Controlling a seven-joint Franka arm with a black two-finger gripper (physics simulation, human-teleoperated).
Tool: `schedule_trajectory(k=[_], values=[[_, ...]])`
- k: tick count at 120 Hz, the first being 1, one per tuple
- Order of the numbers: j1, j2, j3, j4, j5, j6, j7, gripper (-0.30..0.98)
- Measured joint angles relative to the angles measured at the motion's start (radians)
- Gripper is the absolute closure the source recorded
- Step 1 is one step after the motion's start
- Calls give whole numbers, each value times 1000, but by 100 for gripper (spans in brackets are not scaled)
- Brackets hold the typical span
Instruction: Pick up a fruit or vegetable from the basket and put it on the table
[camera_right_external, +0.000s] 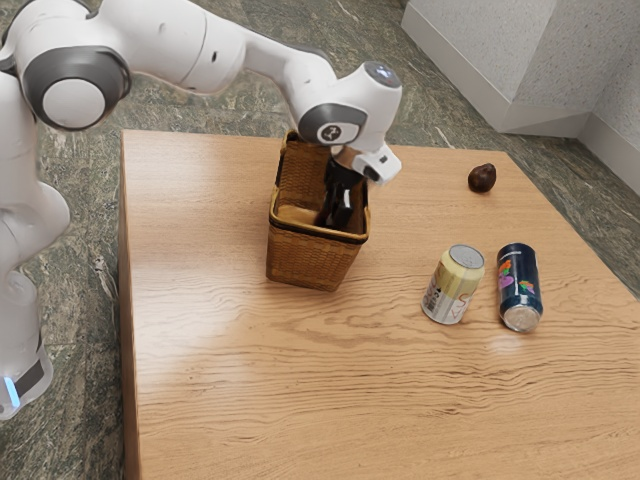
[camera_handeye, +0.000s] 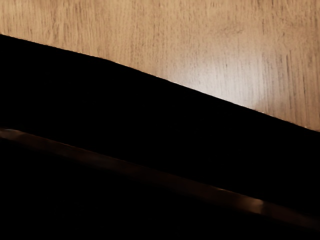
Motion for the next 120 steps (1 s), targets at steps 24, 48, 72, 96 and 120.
schedule_trajectory(k=[24,48,72,96,120], values=[[-10,-18,5,45,14,-16,1,60],[-5,4,3,20,-4,-11,4,23],[1,4,2,-32,-28,75,4,7],[4,2,1,-98,-58,158,6,4],[8,4,2,-133,-85,207,7,17]])
